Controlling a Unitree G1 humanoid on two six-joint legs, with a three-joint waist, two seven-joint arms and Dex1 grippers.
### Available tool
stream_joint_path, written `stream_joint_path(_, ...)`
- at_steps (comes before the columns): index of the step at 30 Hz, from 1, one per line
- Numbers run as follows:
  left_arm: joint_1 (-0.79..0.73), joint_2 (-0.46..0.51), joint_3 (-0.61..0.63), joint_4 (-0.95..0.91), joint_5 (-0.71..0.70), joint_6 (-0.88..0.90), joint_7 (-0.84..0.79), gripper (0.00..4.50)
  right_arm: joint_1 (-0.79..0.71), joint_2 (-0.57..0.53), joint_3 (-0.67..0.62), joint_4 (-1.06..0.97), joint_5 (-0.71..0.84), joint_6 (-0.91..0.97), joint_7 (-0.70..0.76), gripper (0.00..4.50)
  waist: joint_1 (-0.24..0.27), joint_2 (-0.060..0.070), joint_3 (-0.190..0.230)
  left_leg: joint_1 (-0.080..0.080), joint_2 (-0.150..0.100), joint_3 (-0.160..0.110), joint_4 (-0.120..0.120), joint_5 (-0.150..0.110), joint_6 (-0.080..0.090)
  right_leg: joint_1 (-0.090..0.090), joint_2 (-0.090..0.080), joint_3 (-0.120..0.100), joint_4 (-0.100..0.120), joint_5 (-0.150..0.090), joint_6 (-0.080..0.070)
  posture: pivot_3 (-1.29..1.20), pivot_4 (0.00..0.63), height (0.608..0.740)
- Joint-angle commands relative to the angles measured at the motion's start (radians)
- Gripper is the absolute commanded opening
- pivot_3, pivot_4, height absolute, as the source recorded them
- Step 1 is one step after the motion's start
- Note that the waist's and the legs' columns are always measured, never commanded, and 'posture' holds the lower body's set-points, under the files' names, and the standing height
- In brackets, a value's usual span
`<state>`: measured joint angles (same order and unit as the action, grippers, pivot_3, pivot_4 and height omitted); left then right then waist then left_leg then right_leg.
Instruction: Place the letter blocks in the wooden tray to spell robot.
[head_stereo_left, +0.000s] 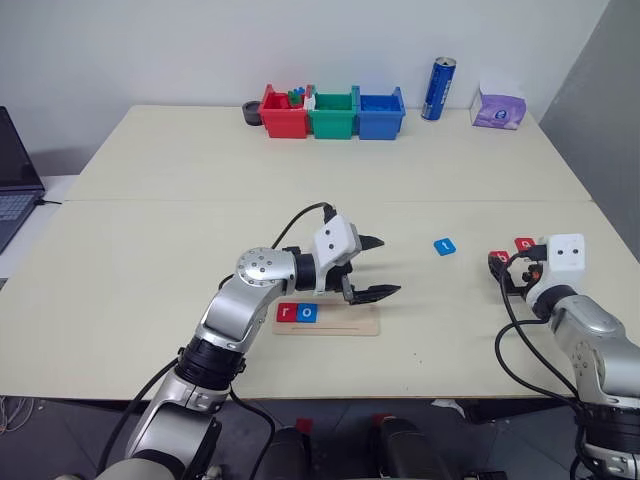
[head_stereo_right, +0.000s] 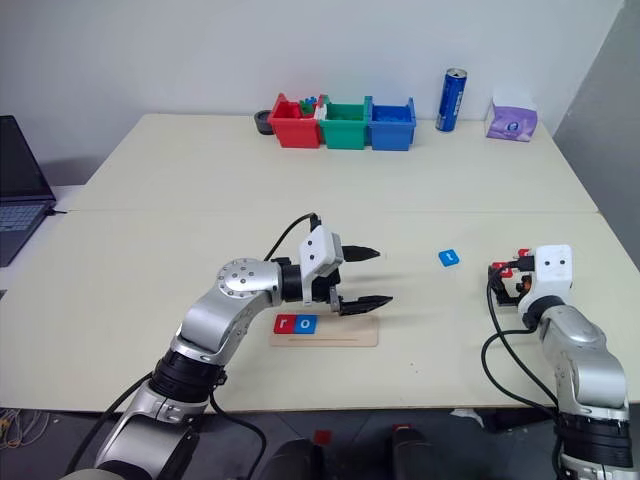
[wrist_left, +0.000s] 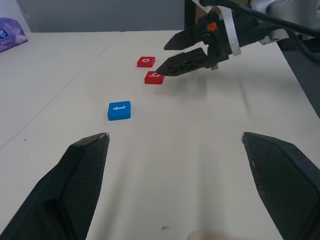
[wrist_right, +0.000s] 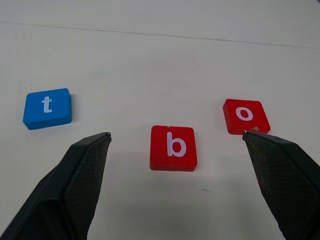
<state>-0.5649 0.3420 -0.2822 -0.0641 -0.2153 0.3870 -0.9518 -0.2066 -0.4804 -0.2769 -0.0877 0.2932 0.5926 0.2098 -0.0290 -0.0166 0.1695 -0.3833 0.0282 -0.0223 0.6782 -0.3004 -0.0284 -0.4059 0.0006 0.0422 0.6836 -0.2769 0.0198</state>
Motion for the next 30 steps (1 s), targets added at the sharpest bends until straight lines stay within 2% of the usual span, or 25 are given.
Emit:
stream_joint_path(1,-0.029,-0.004,-0.017,-0.022,0.009,0.003,0.004,4.49,-0.037,0.003,-0.014,0.051,-0.019,-0.042,-0.006,4.5,0.001,0.0,0.0,0.0,0.0,0.0,0.0,0.0,0.0,0.0,0.0,0.0,0.0,0.0,0.0,0.0,0.15,0.74)
stream_joint_path(9,-0.012,-0.006,-0.046,-0.058,0.007,0.038,0.019,4.49,-0.098,0.013,0.0,0.181,-0.057,-0.083,-0.012,4.5,0.0,0.001,0.0,0.0,0.0,0.0,0.0,0.0,0.0,0.0,0.0,0.0,-0.001,0.0,0.0,0.0,0.15,0.74)
stream_joint_path(19,-0.019,0.005,-0.046,-0.054,0.0,0.025,0.006,4.49,-0.083,0.059,0.02,0.16,-0.065,-0.074,-0.024,4.5,-0.001,0.001,-0.001,0.0,0.0,0.0,0.0,0.0,0.0,0.0,0.0,0.0,0.0,0.0,0.0,0.0,0.15,0.74)
stream_joint_path(22,-0.022,0.003,-0.046,-0.05,0.002,0.023,0.004,4.5,-0.081,0.067,0.018,0.158,-0.07,-0.071,-0.023,3.91,-0.001,0.001,-0.001,0.0,0.0,0.0,0.0,0.0,0.0,0.0,0.0,0.0,0.0,0.0,0.0,0.0,0.15,0.74)
stream_joint_path(29,-0.027,0.002,-0.043,-0.049,0.003,0.022,0.001,4.5,-0.08,0.081,0.011,0.151,-0.07,-0.063,-0.027,1.56,0.0,0.001,-0.001,0.0,0.0,0.0,0.0,0.0,0.0,0.0,0.0,0.0,0.0,0.0,0.0,0.0,0.15,0.74)
stream_joint_path(30,-0.027,0.002,-0.043,-0.049,0.004,0.022,0.002,4.5,-0.08,0.082,0.011,0.15,-0.07,-0.062,-0.028,1.47,0.0,0.001,-0.001,0.0,0.0,0.0,0.0,0.0,0.0,0.0,-0.001,0.0,-0.001,0.0,0.0,0.0,0.15,0.74)
